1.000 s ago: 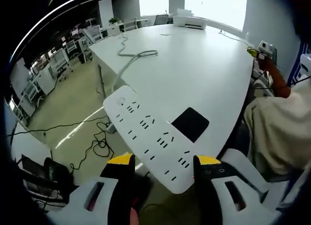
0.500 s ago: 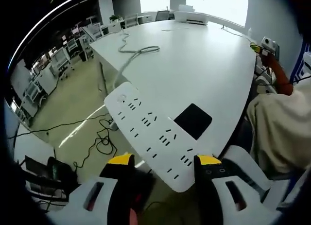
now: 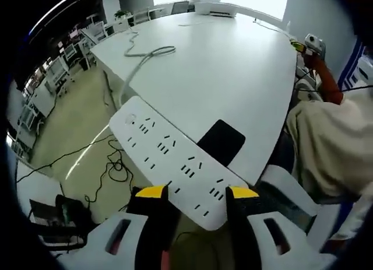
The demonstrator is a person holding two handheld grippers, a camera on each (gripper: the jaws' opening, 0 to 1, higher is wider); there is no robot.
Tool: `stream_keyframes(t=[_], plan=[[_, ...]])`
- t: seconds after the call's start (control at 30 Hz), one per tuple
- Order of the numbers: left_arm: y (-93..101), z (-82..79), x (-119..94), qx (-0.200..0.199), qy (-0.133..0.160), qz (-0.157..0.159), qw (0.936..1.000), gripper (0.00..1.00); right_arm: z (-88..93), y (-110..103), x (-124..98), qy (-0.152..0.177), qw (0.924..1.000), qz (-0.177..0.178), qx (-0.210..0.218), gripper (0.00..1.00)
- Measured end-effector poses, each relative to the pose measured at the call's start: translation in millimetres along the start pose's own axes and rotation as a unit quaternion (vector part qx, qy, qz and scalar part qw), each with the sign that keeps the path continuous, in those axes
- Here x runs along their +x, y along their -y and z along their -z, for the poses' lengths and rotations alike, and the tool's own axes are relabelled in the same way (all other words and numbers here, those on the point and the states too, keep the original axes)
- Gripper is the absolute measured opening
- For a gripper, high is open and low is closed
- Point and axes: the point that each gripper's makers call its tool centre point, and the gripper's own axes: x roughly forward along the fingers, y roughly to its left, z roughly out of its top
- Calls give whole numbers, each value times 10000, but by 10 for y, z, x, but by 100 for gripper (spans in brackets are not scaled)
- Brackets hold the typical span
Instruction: Pick up the power strip scattered on the table, fix it on the side mounting bracket of the table, and press the switch
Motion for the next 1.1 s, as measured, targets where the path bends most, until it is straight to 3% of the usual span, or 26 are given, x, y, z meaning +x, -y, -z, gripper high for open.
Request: stream_keyframes(t=[0.43, 0.63, 1.1], plan=[[34, -12, 30, 98, -377, 217, 9990, 43, -9, 4, -8, 18, 10000, -6, -2, 0], [20, 3, 40, -23, -468, 324, 9984, 44, -7, 3, -7, 10, 10000, -11, -3, 0], [23, -2, 63, 106, -694, 435, 9966, 45, 38, -24, 15, -79, 10000, -45, -6, 0]])
